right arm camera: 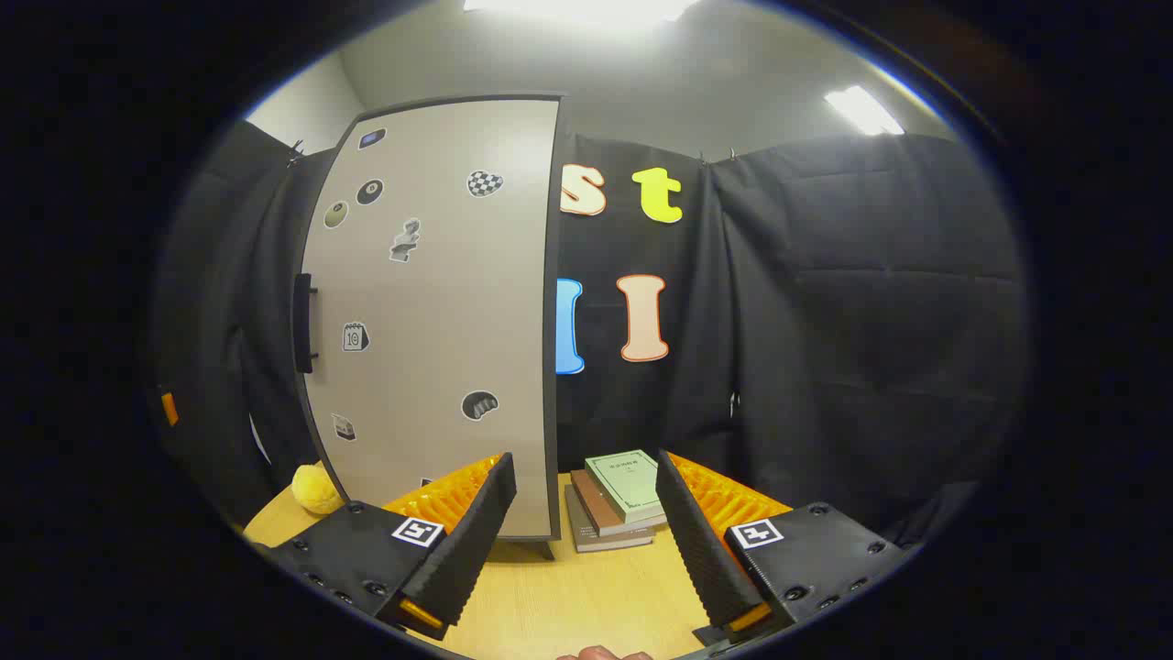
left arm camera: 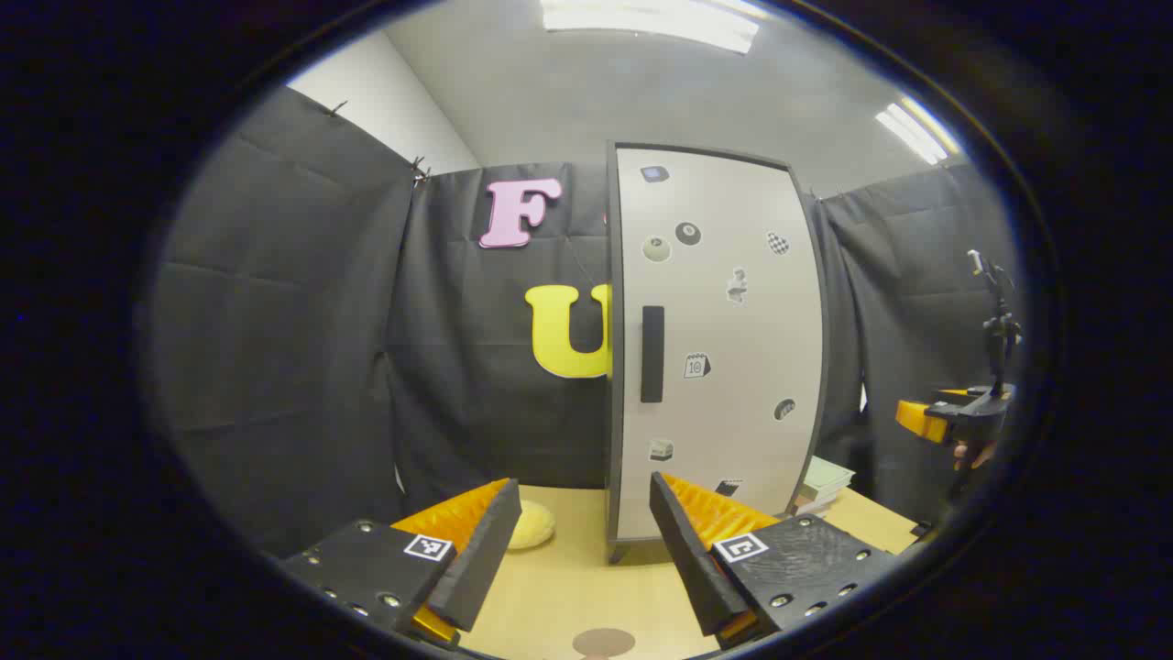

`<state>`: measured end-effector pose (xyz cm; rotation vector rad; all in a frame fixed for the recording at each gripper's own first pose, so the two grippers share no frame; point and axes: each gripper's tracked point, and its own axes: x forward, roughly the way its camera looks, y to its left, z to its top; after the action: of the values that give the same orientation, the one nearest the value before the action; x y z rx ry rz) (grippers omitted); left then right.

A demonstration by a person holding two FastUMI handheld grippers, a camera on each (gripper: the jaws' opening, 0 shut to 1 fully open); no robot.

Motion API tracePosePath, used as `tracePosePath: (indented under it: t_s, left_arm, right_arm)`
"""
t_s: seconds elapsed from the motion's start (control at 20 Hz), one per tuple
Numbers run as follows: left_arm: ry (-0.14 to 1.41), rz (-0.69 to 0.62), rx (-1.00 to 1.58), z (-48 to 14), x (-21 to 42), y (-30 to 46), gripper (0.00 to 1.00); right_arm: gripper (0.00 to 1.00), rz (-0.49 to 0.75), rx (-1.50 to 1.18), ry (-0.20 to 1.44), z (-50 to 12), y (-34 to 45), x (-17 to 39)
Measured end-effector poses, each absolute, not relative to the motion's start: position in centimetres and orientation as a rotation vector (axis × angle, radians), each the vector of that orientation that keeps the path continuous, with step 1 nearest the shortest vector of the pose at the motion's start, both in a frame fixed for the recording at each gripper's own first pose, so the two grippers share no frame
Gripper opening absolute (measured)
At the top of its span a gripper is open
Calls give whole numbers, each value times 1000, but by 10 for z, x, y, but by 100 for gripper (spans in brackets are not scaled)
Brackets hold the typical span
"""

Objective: Open the cabinet door with the right hand, grasp the bottle in the cabinet with the left hand and place it on the coaster, then close the cabinet door with the right hand.

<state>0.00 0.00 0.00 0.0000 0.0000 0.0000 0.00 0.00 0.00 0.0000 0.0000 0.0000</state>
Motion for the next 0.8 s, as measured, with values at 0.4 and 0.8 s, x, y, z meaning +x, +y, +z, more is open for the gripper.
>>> tracePosePath:
  t_s: [0.4, 0.8]
  left_arm:
    - [52, -20, -13, -26, -1, 1, 86]
    - [55, -18, -28, -30, 3, 2, 85]
  right_arm:
    - [98, -15, 7, 9, -5, 4, -11]
    - [98, 24, -4, 19, -7, 18, -9]
